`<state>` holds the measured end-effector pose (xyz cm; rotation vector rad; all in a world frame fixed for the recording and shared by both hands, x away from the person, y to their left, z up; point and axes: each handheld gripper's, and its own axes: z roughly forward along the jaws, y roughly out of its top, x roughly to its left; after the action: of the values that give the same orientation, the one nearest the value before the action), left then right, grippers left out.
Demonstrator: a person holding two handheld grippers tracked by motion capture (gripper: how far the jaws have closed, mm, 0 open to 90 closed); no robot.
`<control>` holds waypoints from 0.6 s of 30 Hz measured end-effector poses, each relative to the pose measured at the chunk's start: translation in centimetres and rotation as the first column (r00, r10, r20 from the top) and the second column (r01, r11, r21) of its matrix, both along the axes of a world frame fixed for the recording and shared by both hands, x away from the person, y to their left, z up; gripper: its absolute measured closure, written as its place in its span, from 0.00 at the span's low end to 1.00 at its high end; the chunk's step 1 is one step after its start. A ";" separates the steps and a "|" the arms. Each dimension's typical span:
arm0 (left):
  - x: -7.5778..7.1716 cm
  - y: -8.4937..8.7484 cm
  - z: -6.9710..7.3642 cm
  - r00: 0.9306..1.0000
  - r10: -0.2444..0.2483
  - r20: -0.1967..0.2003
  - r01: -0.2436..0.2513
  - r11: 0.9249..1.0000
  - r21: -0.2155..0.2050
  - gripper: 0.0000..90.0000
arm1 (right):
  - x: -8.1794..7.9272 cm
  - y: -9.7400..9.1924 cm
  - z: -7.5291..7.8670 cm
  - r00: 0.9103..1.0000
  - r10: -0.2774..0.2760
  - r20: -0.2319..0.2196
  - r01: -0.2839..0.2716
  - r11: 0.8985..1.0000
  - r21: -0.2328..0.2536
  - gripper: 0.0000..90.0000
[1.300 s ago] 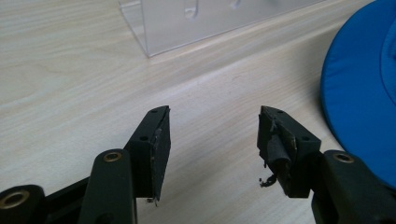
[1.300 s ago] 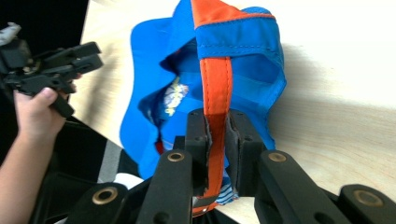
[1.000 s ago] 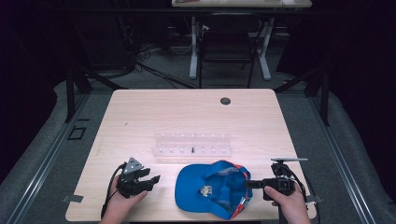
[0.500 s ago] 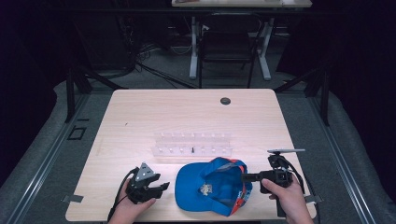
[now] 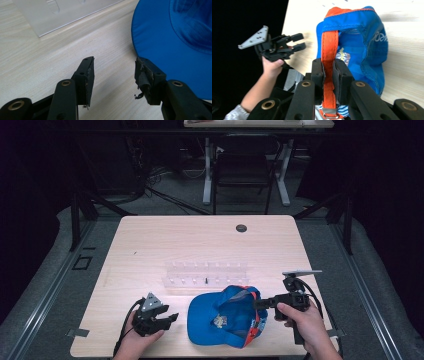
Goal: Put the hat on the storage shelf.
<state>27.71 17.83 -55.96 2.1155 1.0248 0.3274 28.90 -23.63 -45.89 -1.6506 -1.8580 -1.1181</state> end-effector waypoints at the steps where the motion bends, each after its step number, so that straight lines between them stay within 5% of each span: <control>1: 0.0 0.0 0.0 1.000 0.000 0.000 0.000 1.000 0.000 0.56 | 0.0 0.0 0.0 1.000 0.000 0.000 0.000 1.000 0.000 0.89; 18: 0.9 1.1 -0.2 0.999 0.041 -0.009 -0.041 0.999 -0.004 0.56 | 1.1 1.3 2.5 1.000 0.027 0.009 -0.027 0.997 0.068 0.89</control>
<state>28.56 18.96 -56.19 2.0960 1.0745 0.3361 30.00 -22.32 -43.35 -1.5808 -1.8209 -1.1658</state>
